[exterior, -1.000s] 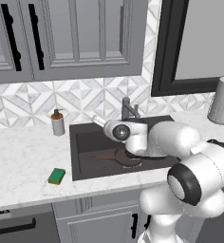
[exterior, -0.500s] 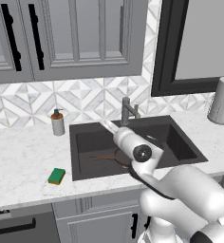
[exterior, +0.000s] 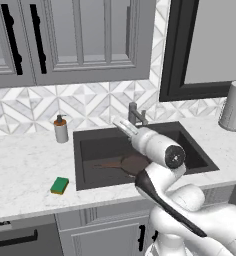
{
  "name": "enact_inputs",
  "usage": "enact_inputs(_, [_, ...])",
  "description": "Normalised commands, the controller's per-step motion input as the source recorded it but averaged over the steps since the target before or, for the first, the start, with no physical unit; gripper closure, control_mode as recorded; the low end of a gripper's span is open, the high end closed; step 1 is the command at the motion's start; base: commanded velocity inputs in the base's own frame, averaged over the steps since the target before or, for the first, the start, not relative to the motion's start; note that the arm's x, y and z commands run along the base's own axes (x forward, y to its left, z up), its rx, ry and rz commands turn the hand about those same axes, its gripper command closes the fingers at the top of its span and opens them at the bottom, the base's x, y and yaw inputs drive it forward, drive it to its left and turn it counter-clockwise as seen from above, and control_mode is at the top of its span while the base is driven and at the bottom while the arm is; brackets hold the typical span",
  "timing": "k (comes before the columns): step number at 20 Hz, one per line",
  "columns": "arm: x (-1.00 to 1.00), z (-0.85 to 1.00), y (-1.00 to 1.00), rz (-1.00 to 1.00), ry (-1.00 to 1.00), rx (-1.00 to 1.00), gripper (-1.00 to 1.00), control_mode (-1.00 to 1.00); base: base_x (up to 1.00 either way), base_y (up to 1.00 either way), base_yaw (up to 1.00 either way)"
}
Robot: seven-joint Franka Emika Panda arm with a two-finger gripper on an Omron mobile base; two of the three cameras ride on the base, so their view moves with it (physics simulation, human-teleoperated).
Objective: Pick the pan and sponge and place them into the sink. Then turn on the water.
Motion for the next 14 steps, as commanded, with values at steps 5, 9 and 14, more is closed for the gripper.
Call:
enact_inputs(5, [-0.87, 0.18, 0.00, 0.00, 0.26, 0.00, -1.00, -1.00, 0.00, 0.00, 0.00])
enact_inputs(9, [-0.68, 0.04, 0.00, 0.00, 0.39, -0.02, -1.00, -1.00, 0.00, 0.00, 0.00])
enact_inputs(14, [-0.39, -0.01, 0.04, 0.00, 0.49, -0.02, -1.00, -1.00, 0.00, 0.00, 0.00])
